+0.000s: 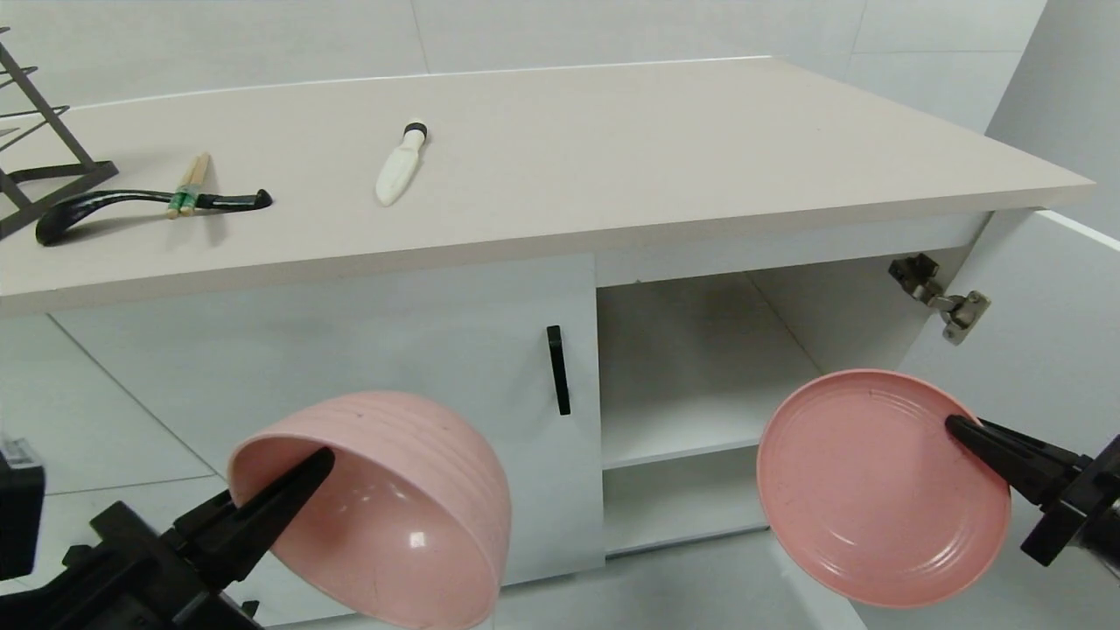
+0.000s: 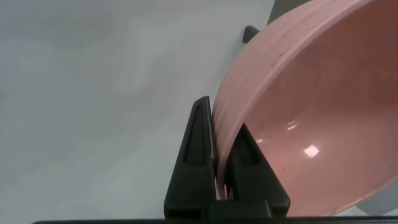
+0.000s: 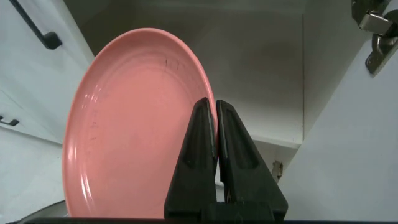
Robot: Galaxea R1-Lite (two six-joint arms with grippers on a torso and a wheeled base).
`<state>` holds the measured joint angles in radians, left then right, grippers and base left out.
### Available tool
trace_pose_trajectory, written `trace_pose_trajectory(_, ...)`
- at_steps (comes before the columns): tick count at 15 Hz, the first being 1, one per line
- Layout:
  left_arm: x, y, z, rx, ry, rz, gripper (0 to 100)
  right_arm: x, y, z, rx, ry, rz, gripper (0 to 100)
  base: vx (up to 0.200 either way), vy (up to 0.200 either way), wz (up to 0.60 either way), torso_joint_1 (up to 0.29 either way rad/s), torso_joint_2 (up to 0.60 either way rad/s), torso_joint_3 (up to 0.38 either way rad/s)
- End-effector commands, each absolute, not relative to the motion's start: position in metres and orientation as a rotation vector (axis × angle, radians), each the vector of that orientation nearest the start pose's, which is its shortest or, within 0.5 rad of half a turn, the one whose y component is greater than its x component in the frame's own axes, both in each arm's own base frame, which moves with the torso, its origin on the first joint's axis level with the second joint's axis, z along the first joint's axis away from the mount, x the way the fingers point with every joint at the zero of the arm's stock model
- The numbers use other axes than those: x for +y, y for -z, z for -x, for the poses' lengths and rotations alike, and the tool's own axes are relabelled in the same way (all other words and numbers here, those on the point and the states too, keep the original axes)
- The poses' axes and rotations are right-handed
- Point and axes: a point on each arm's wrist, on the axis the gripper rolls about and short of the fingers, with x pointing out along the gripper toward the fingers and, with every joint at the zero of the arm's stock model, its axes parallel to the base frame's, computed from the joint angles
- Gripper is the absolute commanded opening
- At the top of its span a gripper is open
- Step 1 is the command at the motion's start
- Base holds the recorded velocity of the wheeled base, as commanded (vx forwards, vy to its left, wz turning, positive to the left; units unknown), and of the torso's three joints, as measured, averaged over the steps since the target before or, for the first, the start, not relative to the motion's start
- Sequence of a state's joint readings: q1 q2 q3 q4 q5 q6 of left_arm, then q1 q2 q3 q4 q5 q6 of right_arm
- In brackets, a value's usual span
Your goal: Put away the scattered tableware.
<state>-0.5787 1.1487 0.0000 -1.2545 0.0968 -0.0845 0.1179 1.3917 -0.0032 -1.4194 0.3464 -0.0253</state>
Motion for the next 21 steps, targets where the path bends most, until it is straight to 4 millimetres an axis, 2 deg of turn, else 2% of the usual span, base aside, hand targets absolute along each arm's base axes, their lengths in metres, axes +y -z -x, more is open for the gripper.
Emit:
trace_pose_trajectory(1, -0.056, -0.162, -0.090, -0.129, 0.488, 0.148, 0, 0.027, -0.129, -0.165, 0.017, -0.465, 0.024, 0, 0.200, 0.000, 0.00, -0.002, 0.00, 0.007)
trace_pose_trajectory(4, -0.052, -0.154, -0.093, -0.048, 0.439, 0.119, 0, 0.028, -0.121, -0.172, 0.052, -0.462, 0.022, 0, 0.200, 0.000, 0.00, 0.001, 0.00, 0.005)
trace_pose_trajectory(8, -0.051, -0.154, -0.092, -0.044, 0.438, 0.151, 0, 0.028, -0.115, -0.182, 0.051, -0.456, 0.020, 0, 0.000, 0.000, 0.00, 0.000, 0.00, 0.000)
trace_pose_trajectory(12, -0.051, -0.154, -0.093, -0.044, 0.437, 0.150, 0, 0.028, -0.095, -0.194, 0.158, -0.421, -0.001, 0, 0.000, 0.000, 0.00, 0.000, 0.00, 0.000)
trace_pose_trajectory(17, -0.054, -0.150, -0.097, -0.013, 0.433, 0.125, 0, 0.029, -0.094, -0.197, 0.165, -0.413, -0.019, 0, 0.000, 0.000, 0.00, 0.000, 0.00, 0.000)
trace_pose_trajectory(21, -0.056, -0.146, -0.102, 0.001, 0.431, 0.032, 0, 0.033, -0.090, -0.208, 0.180, -0.425, -0.057, 0, 0.000, 0.000, 0.00, 0.000, 0.00, 0.000)
